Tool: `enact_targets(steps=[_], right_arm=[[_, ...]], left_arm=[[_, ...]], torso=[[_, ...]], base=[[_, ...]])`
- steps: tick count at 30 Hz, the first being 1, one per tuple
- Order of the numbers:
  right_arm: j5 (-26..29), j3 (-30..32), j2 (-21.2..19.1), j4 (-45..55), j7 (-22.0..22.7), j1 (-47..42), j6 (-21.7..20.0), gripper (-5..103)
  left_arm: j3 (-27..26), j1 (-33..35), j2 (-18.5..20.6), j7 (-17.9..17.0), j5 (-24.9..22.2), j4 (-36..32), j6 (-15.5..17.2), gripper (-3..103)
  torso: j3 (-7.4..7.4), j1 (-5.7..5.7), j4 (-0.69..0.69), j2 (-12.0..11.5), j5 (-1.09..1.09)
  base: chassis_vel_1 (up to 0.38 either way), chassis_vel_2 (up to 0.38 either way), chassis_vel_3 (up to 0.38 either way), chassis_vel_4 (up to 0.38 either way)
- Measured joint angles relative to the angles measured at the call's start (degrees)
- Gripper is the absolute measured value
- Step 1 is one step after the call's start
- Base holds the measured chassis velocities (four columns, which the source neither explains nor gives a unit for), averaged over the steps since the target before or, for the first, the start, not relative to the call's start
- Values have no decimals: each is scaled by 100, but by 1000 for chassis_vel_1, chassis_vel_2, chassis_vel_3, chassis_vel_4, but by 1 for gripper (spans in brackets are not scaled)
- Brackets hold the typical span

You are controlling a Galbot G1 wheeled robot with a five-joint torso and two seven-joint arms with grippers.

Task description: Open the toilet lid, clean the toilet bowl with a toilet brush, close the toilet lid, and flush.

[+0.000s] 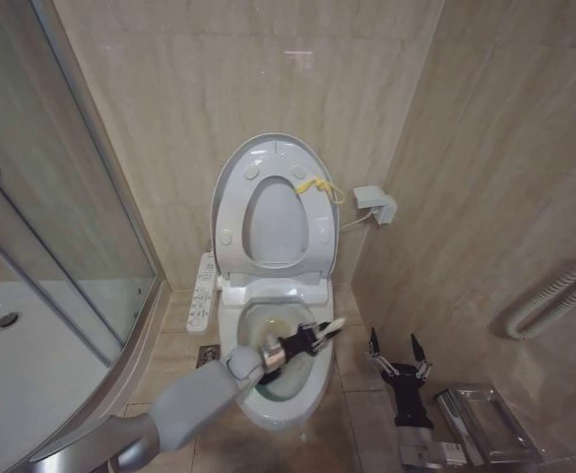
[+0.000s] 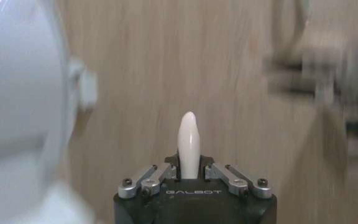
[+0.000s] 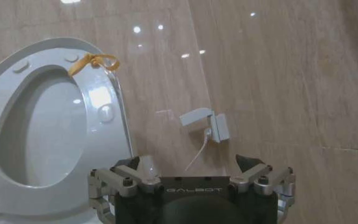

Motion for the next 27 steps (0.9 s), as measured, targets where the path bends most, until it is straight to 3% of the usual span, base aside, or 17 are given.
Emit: enact_targets(steps=[3, 7, 9, 11, 13, 16, 18, 23, 26, 27], right_arm=[[0, 22, 5, 0, 1, -9, 7, 100], [0, 0, -16, -3, 2, 5, 5, 100], [-2, -9, -21, -2, 0, 2, 5, 100], [-3, -5, -17, -1, -1, -8, 5, 100], [-3, 7, 0, -10, 0, -13, 12, 100], [-9, -12, 0, -36, 0, -6, 19, 100], [-13, -28, -14, -32, -5, -21, 28, 100], [-10, -18, -36, 0, -9, -37, 33, 100], [-9, -24, -25, 10, -9, -49, 43, 100], [-7, -29, -23, 24, -8, -64, 48, 100]], left_arm=[[40, -86, -32, -28, -28, -93, 26, 20], [162, -32, 3, -37, 139, 481, -121, 20], [91, -7, -8, -63, 134, 455, -121, 20], [-62, 7, -63, -119, 47, 123, -50, 20], [-119, -48, -119, -112, 74, 12, -39, 20], [-81, -49, -88, -87, 261, 525, -143, 20], [-73, -9, -33, -91, 403, 996, -249, 20], [-343, -22, -5, -97, 343, 430, -152, 20], [-368, -92, -13, -98, 383, 571, -162, 20], [-313, -84, -4, -99, 447, 890, -191, 20]], torso=[[-3, -2, -8, 2, 1], [1, 0, 5, -1, 3], [1, 0, 9, 0, 4], [0, 0, 6, 0, -1], [-2, -1, -8, 1, -2], [-1, -1, -6, 1, 0], [0, 0, 6, 0, 2], [0, 0, 2, 0, 0], [-2, -1, -7, 1, 1], [-1, -1, -4, 1, 3]], base=[[0, 0, 0, 0], [0, 0, 0, 0], [0, 0, 0, 0], [0, 0, 0, 0], [0, 0, 0, 0], [0, 0, 0, 0], [0, 0, 0, 0], [0, 0, 0, 0], [0, 0, 0, 0], [0, 0, 0, 0]])
